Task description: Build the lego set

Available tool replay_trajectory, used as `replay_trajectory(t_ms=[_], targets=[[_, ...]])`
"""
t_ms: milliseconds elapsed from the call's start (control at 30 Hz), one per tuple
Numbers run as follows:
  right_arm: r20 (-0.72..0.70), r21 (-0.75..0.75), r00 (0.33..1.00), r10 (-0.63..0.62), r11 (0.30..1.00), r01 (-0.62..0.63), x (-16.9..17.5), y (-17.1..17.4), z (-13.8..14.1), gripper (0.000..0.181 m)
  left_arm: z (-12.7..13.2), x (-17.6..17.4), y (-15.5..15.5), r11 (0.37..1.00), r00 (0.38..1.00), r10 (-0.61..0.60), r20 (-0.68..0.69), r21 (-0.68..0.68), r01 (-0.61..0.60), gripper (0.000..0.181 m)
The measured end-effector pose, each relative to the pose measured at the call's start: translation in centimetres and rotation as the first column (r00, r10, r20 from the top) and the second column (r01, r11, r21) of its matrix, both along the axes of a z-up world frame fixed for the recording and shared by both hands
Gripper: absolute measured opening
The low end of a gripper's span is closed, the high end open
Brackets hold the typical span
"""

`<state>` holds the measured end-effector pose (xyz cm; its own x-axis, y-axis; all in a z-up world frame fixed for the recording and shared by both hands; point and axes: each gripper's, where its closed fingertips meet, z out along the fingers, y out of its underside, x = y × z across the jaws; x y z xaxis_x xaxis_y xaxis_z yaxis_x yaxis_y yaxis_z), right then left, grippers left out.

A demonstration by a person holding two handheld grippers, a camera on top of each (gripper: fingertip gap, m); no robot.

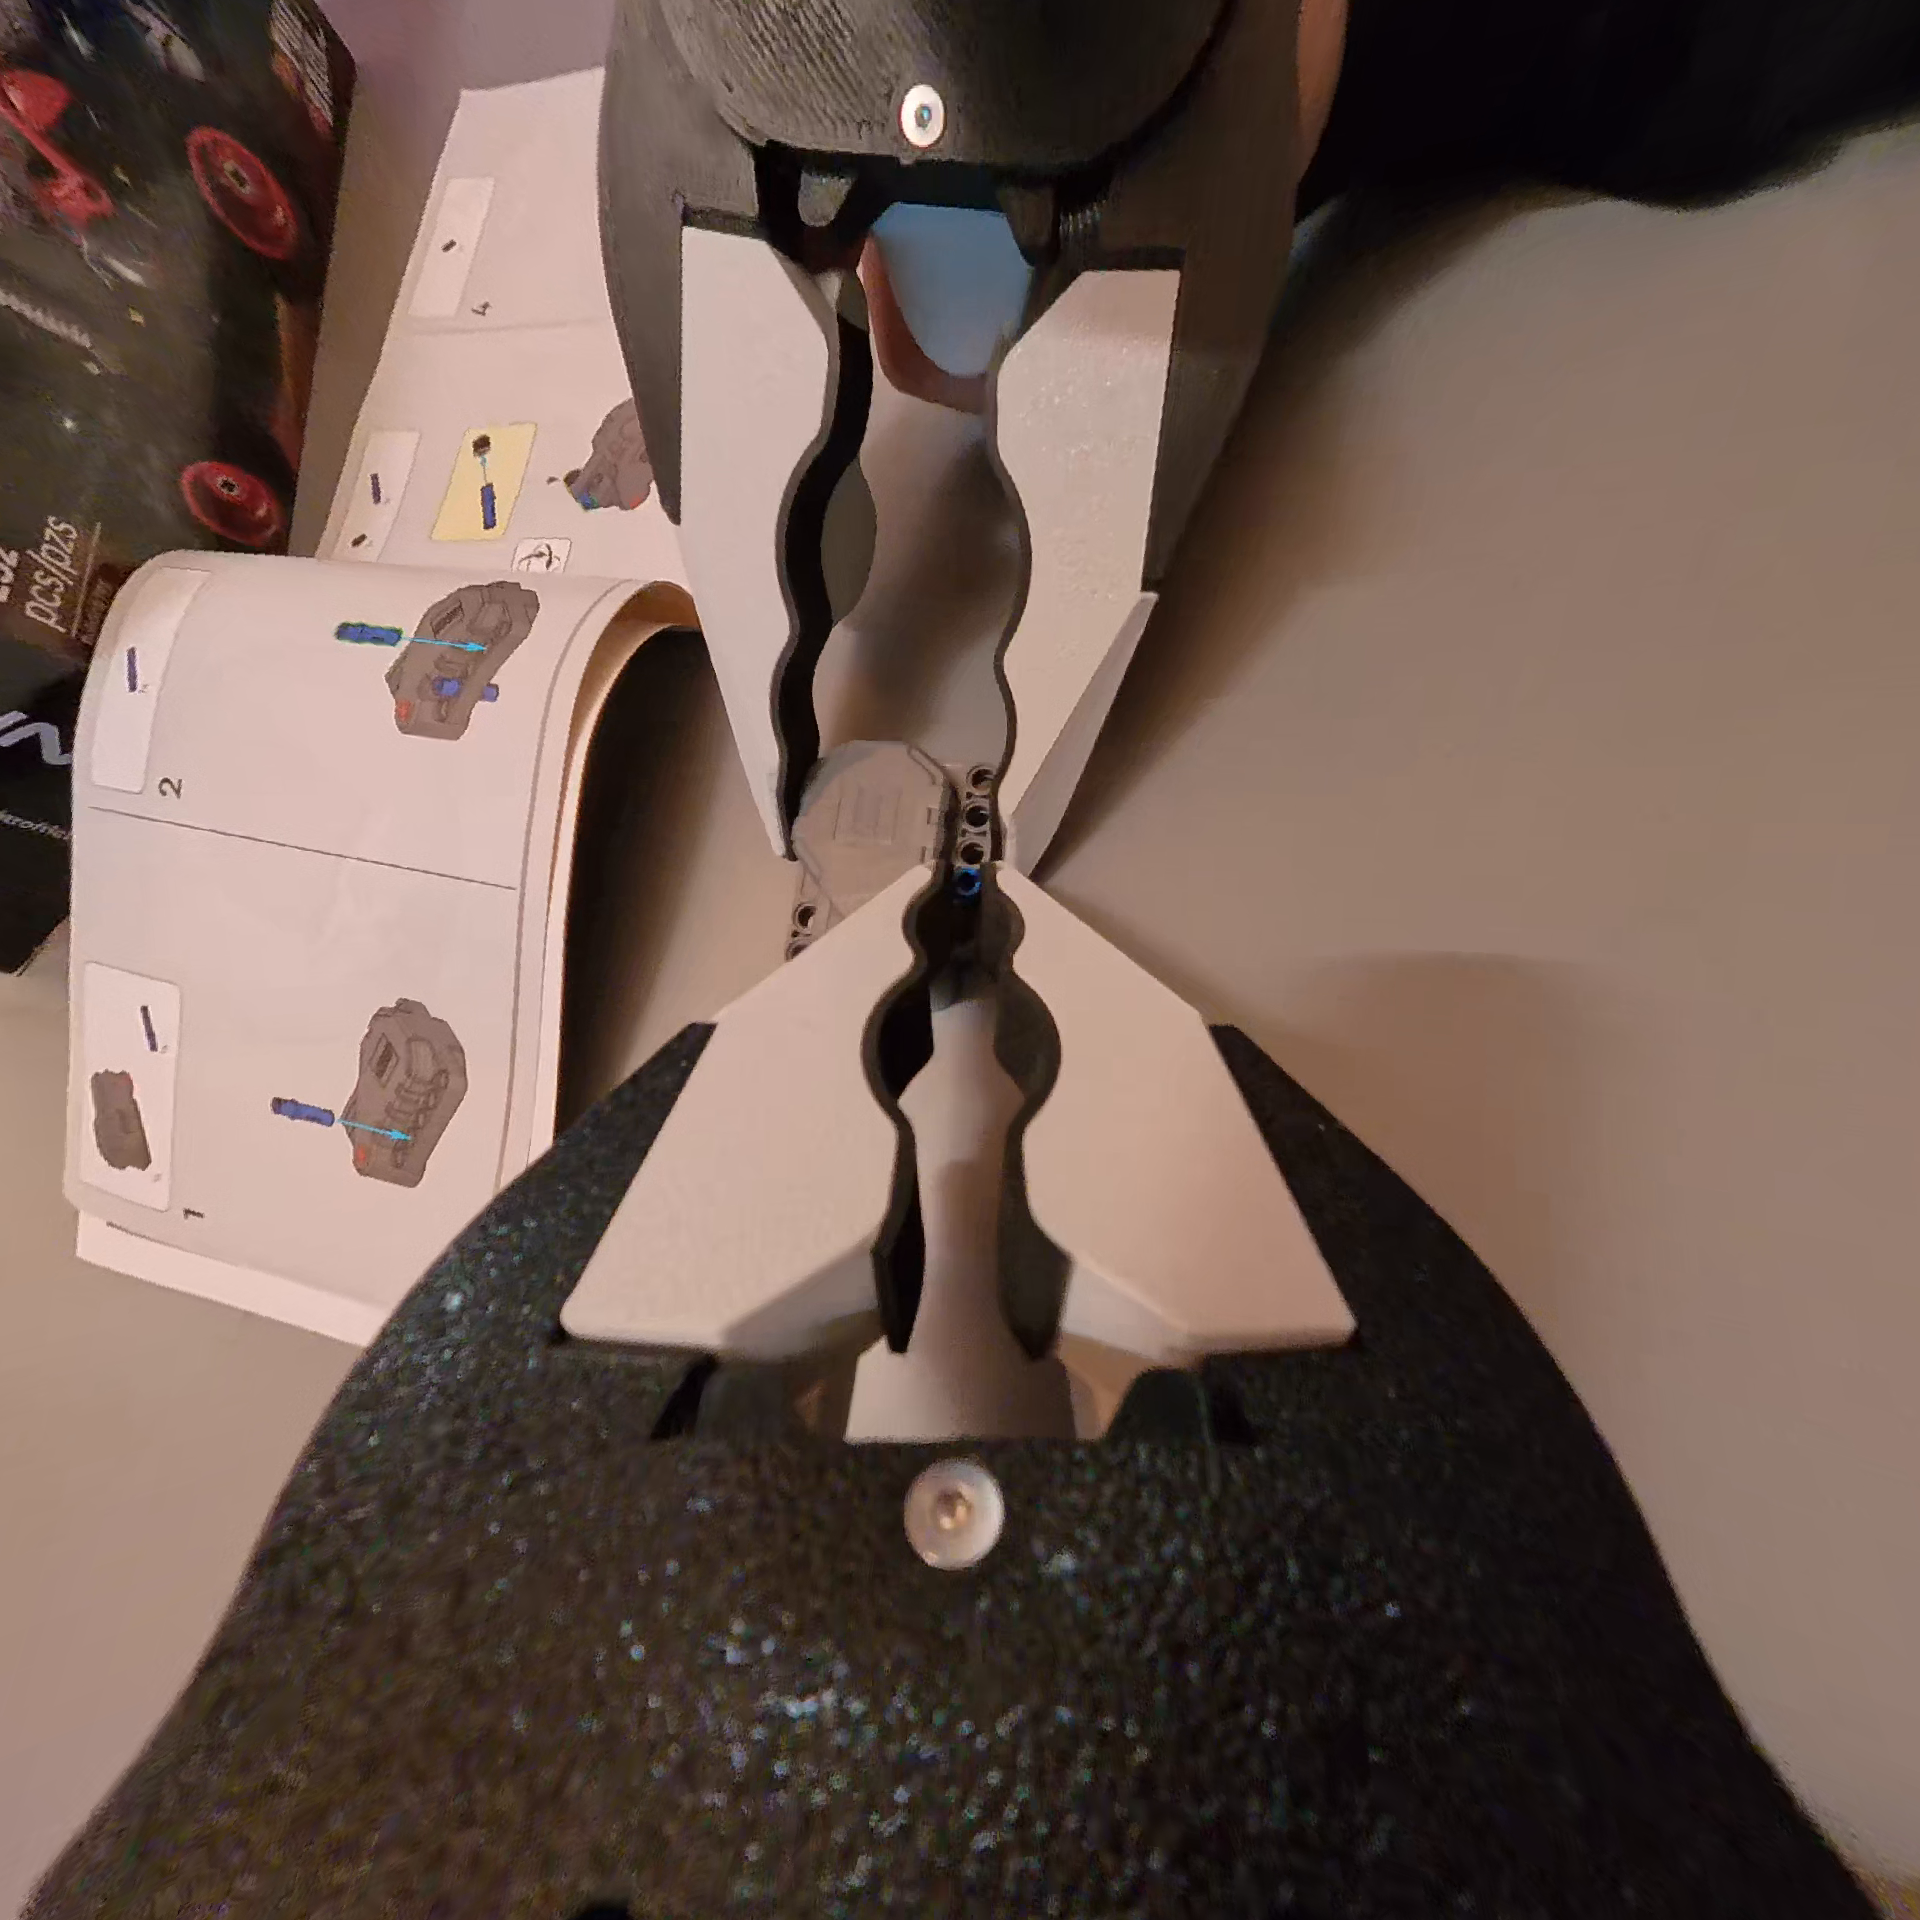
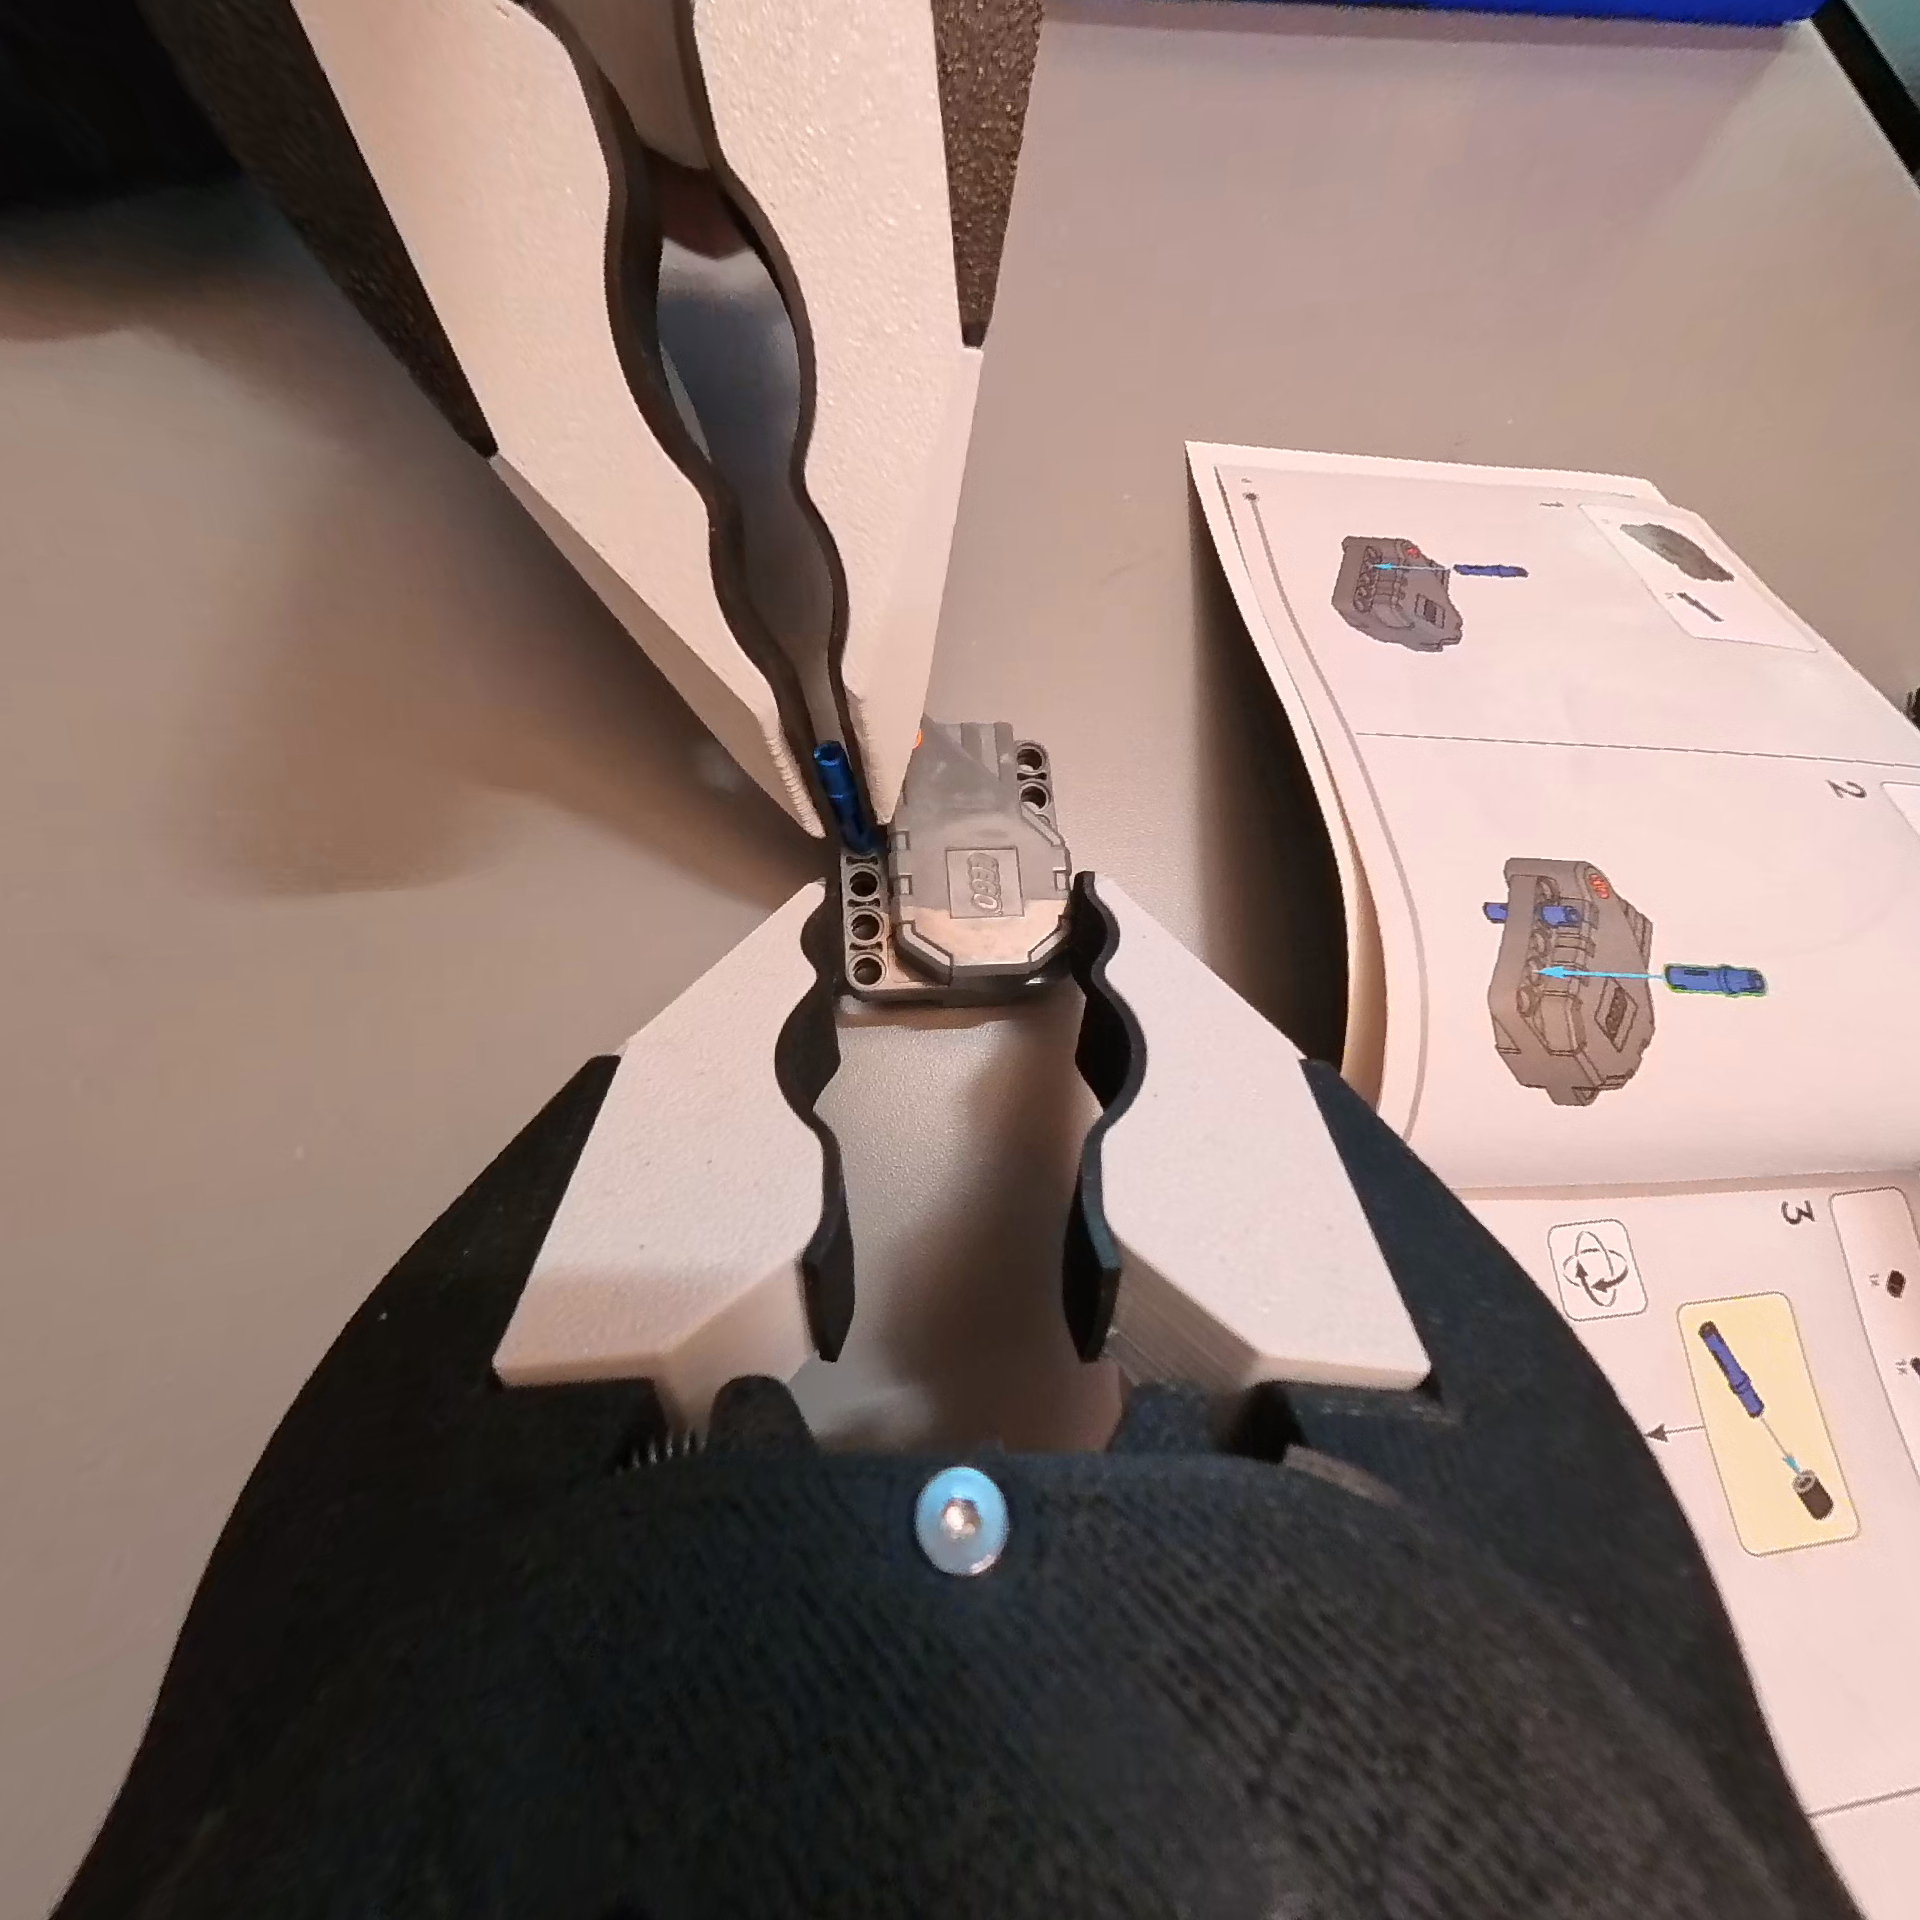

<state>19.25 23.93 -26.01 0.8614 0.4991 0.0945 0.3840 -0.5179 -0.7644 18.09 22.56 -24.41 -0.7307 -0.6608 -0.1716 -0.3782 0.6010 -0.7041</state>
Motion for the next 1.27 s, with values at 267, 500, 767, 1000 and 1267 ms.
replay_trajectory(t_ms=[267, 500, 767, 1000, 1267], targets=[[-0.003, -0.002, 1.0, -0.001, 1.0, 0.001, 0.01, 0.01, -0.01, 0.043, -0.13, -0.07, 0.1, 0.985, 0.994, 0.026, -0.11, 0.174, -0.007, 0.002], [-0.001, -0.002, 1.0, -0.004, 1.0, 0.004, 0.05, 0.03, -0.01, 0.042, -0.27, -0.03, 0.05, 0.967, 0.984, 0.048, -0.171, 0.253, -0.004, 0.002], [-0.003, -0.002, 1.0, -0.008, 1.0, 0.008, 0.1, 0.07, 0.0, 0.042, -0.15, 0.06, -0.08, 0.981, 0.998, -0.023, -0.06, 0.193, 0.034, 0.002], [-0.004, -0.003, 1.0, -0.004, 1.0, 0.004, 0.06, 0.04, 0.0, 0.042, 0.05, 0.61, 0.0, 0.986, 0.994, -0.052, 0.101, 0.166, 0.034, 0.005], [-0.007, -0.005, 1.0, 0.0, 1.0, 0.0, 0.01, 0.02, -0.01, 0.042, 0.28, 0.39, 0.04, 0.992, 0.984, -0.057, 0.168, 0.12, 0.037, 0.011]])
